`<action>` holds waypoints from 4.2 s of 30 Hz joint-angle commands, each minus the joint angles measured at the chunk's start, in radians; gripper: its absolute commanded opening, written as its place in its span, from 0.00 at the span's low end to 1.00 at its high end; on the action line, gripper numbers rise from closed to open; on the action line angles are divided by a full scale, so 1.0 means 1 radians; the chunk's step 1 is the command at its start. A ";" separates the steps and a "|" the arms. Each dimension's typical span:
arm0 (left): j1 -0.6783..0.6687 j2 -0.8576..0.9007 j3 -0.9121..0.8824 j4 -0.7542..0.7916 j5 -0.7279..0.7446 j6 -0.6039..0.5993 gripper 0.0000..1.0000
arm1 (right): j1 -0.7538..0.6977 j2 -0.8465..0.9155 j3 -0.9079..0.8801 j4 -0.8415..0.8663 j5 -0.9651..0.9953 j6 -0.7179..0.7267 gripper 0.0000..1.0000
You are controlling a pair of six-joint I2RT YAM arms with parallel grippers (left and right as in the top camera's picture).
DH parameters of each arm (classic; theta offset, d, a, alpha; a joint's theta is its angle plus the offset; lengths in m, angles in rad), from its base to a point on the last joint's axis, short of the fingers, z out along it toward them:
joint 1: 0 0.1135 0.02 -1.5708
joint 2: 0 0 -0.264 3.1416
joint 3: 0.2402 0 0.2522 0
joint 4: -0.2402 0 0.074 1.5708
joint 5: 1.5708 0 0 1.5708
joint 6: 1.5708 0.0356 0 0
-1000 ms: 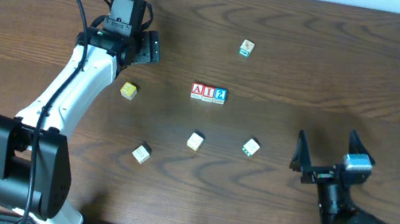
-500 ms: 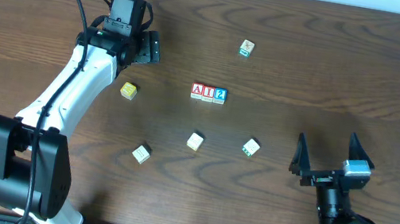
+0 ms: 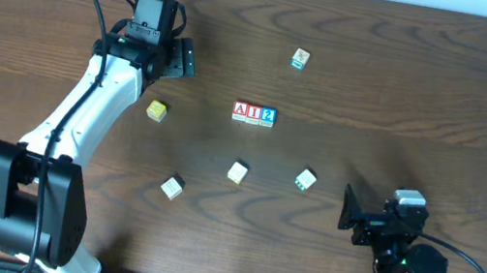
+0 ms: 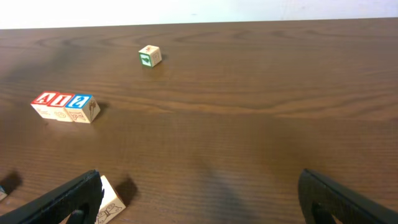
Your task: Spell out Ai2
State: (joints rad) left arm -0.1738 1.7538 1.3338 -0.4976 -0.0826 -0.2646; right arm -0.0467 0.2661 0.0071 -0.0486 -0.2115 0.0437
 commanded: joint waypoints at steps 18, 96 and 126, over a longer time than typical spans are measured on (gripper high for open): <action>0.018 -0.084 0.012 -0.096 -0.050 0.015 0.95 | -0.004 -0.004 -0.002 -0.007 0.005 0.007 0.99; 0.069 -1.710 -1.329 0.428 -0.003 0.307 0.96 | -0.004 -0.004 -0.002 -0.007 0.005 0.007 0.99; 0.069 -1.710 -1.329 0.428 -0.003 0.307 0.95 | -0.004 -0.004 -0.002 -0.007 0.006 0.007 0.99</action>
